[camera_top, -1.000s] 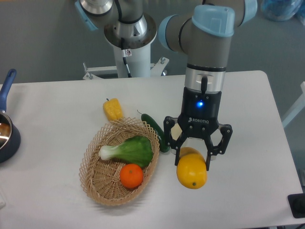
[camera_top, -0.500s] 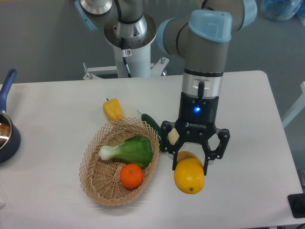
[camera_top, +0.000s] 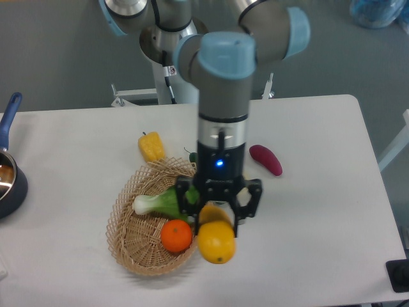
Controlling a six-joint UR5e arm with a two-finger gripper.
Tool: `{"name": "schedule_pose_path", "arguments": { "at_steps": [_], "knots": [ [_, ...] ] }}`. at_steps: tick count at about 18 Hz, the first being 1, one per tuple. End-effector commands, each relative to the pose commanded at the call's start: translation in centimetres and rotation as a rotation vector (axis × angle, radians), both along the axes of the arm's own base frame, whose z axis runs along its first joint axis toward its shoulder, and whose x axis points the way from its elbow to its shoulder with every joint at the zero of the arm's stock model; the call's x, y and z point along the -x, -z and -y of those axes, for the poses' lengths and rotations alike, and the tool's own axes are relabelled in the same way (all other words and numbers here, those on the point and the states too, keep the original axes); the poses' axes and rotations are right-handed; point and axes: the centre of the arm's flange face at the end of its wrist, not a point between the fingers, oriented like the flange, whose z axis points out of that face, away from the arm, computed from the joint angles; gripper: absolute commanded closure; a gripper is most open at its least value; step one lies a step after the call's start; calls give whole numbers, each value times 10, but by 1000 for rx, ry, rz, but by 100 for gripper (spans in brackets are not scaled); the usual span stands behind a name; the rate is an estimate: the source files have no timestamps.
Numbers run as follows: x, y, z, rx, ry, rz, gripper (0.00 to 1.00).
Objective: Place the mango in the basket
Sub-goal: 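Carry the held mango over the wicker basket, then lower the mango into the basket beside the orange and release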
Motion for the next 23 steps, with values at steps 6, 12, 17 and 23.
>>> {"name": "schedule_pose_path", "arguments": {
  "at_steps": [6, 12, 17, 23],
  "knots": [
    [-43, 41, 3, 91, 192, -23, 67],
    [-62, 93, -10, 148, 145, 78, 66],
    [-68, 120, -23, 161, 20, 174, 66],
    [-78, 146, -28, 199, 34, 198, 66]
  ]
}}
